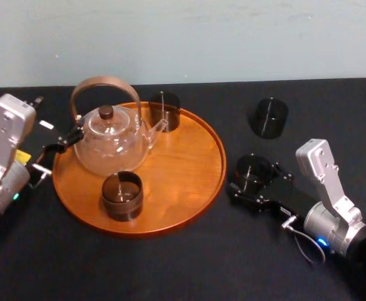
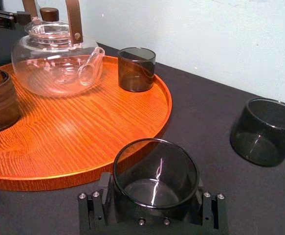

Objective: Pick up the glass from the table and place it on the tray.

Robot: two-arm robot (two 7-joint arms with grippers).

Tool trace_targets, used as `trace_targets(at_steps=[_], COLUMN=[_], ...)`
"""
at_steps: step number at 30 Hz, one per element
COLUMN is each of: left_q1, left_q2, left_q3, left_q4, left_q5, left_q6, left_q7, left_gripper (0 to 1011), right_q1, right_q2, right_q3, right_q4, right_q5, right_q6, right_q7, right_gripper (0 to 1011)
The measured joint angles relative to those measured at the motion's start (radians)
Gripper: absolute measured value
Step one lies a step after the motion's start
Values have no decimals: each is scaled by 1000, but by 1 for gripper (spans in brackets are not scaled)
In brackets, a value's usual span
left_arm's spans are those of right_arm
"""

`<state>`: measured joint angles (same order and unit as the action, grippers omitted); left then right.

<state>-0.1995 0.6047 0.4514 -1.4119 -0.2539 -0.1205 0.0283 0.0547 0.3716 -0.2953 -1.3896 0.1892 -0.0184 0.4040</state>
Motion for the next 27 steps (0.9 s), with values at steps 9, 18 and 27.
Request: trace_targets(at_steps=[9, 18, 27], left_q1=[0, 0, 0], left_q2=[0, 0, 0], left_q3=[0, 0, 0], left_q4=[0, 0, 0], left_q5=[0, 0, 0], left_q6=[0, 0, 0], left_q7=[0, 0, 0], left_gripper=[1009, 1010, 1010], right_q1=[-4, -5, -6], right_q2=[2, 3, 20], right_q3=[2, 2, -6], right_q4=[-4, -6, -40], right_q5=[-1, -2, 16], right_q6=[0, 0, 2], right_q7=[-5, -7, 11], right_gripper=[913, 907, 908])
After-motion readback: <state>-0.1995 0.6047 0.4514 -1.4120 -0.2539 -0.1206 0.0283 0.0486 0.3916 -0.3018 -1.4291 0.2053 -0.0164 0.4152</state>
